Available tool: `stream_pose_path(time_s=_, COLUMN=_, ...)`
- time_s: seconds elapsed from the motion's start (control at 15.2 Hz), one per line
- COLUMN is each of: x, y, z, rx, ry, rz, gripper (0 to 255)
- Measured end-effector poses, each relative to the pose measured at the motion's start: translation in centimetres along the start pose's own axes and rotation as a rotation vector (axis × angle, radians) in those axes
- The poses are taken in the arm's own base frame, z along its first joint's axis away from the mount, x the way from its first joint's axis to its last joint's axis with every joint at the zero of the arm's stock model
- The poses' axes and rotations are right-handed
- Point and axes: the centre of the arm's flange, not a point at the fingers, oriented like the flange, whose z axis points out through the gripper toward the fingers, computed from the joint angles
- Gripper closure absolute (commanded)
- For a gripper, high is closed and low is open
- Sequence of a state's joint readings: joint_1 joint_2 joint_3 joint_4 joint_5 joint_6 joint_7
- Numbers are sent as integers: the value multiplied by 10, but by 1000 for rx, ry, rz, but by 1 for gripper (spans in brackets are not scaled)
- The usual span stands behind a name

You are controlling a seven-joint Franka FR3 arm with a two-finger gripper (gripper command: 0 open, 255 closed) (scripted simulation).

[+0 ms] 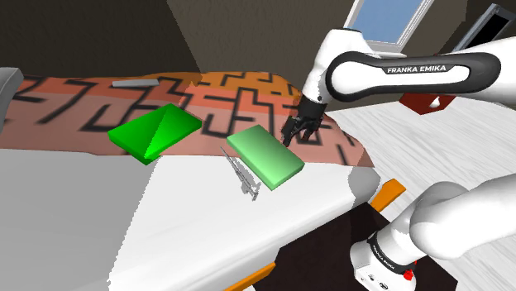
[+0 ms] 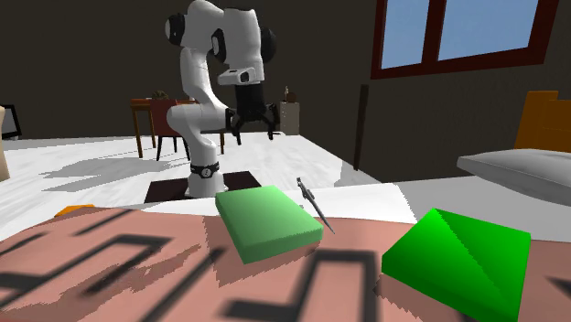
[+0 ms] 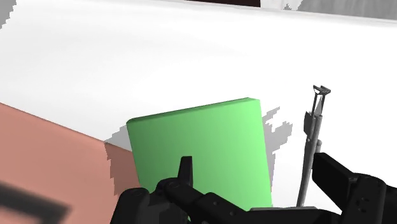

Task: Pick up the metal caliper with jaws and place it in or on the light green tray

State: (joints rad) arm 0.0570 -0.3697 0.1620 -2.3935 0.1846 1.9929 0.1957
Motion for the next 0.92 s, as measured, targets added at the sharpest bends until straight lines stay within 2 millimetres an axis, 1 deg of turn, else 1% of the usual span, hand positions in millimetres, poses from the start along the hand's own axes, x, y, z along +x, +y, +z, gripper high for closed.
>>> stream_pose_path(time_s=0.2, x=24, y=-24, z=22, rx=3, ry=-12, rz=12, gripper=0)
stream_pose_path(time_s=0.53, x=59, y=-60, z=66, rx=9, ry=-34, rz=33, gripper=0)
stream_pose_path(time_s=0.59, x=68, y=-68, z=71, rx=10, ry=-38, rz=38, gripper=0)
stream_pose_path(time_s=0.66, x=76, y=-73, z=82, rx=11, ry=-43, rz=42, gripper=0)
stream_pose_path(time_s=0.79, x=91, y=-92, z=98, rx=13, ry=-51, rz=50, gripper=0)
stream_pose_path(time_s=0.92, x=105, y=-103, z=115, rx=16, ry=-59, rz=59, gripper=0)
